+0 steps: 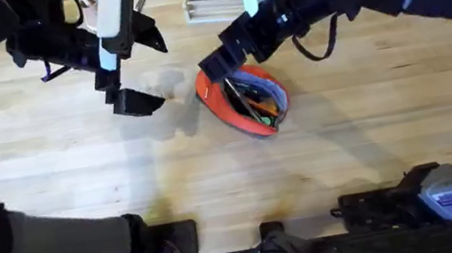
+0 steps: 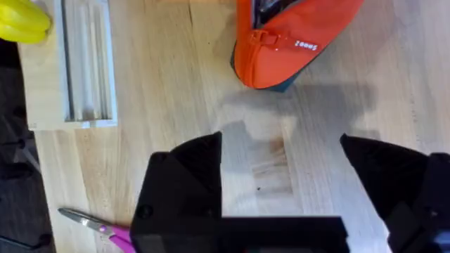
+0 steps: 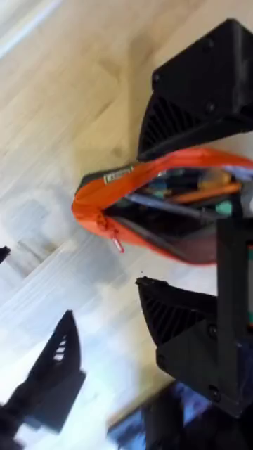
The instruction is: Unzip the bag, pick up the pens from the table one at a time and place them inside, then zip the bag closed.
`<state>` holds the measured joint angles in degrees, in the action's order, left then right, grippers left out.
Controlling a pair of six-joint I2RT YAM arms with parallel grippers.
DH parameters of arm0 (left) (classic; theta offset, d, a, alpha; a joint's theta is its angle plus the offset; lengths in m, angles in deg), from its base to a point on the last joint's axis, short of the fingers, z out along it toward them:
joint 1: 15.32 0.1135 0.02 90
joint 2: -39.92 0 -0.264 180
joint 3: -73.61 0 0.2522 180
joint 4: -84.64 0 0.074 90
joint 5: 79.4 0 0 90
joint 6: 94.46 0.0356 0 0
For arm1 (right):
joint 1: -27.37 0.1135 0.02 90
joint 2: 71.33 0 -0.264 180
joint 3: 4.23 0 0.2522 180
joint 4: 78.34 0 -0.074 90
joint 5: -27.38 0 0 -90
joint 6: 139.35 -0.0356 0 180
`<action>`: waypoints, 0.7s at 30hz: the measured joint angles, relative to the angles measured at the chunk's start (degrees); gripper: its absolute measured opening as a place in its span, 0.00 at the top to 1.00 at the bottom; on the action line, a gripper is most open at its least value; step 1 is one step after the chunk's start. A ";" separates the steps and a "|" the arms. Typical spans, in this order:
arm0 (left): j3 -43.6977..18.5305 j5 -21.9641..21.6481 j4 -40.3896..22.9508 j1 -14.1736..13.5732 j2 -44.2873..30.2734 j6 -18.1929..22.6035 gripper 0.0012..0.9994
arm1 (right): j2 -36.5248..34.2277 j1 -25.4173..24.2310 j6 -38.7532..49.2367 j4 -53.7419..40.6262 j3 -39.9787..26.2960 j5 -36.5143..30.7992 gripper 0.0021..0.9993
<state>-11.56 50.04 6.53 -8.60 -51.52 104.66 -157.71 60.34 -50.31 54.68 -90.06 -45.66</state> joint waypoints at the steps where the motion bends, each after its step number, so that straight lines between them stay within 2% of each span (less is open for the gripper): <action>1: 0.00 0.00 0.27 0.00 0.00 0.01 0.01 | -0.11 0.00 -2.45 0.02 0.00 1.13 0.00; 5: 0.00 -0.02 1.51 0.00 0.00 0.01 0.01 | -0.96 0.02 -14.86 0.22 0.00 6.17 0.00; 10: -0.02 0.00 3.30 0.00 -0.78 0.28 0.01 | -3.42 0.54 -23.14 0.24 0.00 8.36 0.00; 16: -0.02 0.00 4.54 0.00 -5.59 1.53 0.01 | -4.44 5.75 -30.65 0.31 0.00 5.35 0.00; 21: -0.02 0.47 5.50 0.01 -7.83 1.76 0.01 | -4.44 11.25 -34.36 0.29 0.00 -0.81 0.00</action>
<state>-11.59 50.51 12.04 -8.59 -59.35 106.41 -162.15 71.59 -84.67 54.98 -90.06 -46.47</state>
